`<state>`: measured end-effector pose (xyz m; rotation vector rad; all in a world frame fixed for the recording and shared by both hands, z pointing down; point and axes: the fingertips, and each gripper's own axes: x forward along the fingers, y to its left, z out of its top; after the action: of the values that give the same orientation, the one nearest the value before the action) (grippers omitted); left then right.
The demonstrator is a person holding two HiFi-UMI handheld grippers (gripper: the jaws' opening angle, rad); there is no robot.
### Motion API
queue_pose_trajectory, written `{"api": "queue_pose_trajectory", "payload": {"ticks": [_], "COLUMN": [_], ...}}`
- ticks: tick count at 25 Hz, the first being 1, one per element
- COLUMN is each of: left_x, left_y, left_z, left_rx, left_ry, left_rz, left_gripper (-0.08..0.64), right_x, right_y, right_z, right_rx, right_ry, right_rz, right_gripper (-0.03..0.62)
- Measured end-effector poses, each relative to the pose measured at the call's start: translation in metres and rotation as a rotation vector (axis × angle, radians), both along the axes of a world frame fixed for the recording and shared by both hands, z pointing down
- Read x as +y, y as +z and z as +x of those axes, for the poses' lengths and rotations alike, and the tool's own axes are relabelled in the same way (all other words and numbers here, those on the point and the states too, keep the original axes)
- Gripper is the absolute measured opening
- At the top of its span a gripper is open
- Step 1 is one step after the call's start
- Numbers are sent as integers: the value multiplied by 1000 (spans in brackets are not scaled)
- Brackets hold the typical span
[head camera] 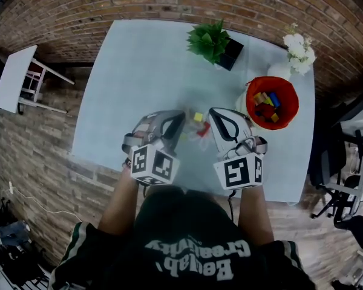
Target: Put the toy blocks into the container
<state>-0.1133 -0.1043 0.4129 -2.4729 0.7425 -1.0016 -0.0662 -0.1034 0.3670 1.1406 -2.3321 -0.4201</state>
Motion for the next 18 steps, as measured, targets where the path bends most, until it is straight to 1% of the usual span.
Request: {"api": "queue_pose_trajectory", "payload": {"ticks": [3,4,5,7,12,13,18], "left_x": [-6,-7,-8,-9,-13,-14,-20], "left_y": [27,40,53,79,131,139,181], "left_z": [-5,-7,-10,-16,-22,-22,-23], "left_rx": [-38,-60,-88,-147,-233,-247,-319], "left_ry": [33,47,63,92,158,171,214], "left_rz": [-75,-110,-148,-215,-354,-374,-438], "left_gripper": [6,32,80,121,171,181,183], "right_x": [-7,-9,-12,-16,-22,-22,-23], "right_y": [9,11,14,20,34,36,49], "right_z": [0,0,-1,-2,-4,-4,1], "right_rx": [0,0,0,3,12,13,25], "right_ry": [17,21,26,35,58,63,94], "right_rz": [-16,-21,-27,-42,-73,-79,-108], "right_gripper": [6,6,6,6,6,6,6]}}
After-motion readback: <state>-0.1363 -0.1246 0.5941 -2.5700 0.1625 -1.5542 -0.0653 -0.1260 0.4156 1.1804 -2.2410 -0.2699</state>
